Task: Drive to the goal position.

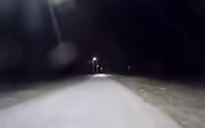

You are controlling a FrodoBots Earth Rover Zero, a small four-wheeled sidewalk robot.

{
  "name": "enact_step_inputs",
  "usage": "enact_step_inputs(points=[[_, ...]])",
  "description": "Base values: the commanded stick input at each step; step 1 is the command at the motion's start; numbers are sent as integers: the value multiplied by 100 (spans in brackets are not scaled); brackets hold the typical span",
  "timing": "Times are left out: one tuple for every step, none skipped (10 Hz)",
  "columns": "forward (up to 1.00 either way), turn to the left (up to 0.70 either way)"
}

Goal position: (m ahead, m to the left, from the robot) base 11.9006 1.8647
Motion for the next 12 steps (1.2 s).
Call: enact_step_inputs(points=[[100, 0], [100, 0], [100, 0], [100, 0], [100, 0], [100, 0], [100, 0], [100, 0], [100, 0], [100, 0], [100, 0], [100, 0]])
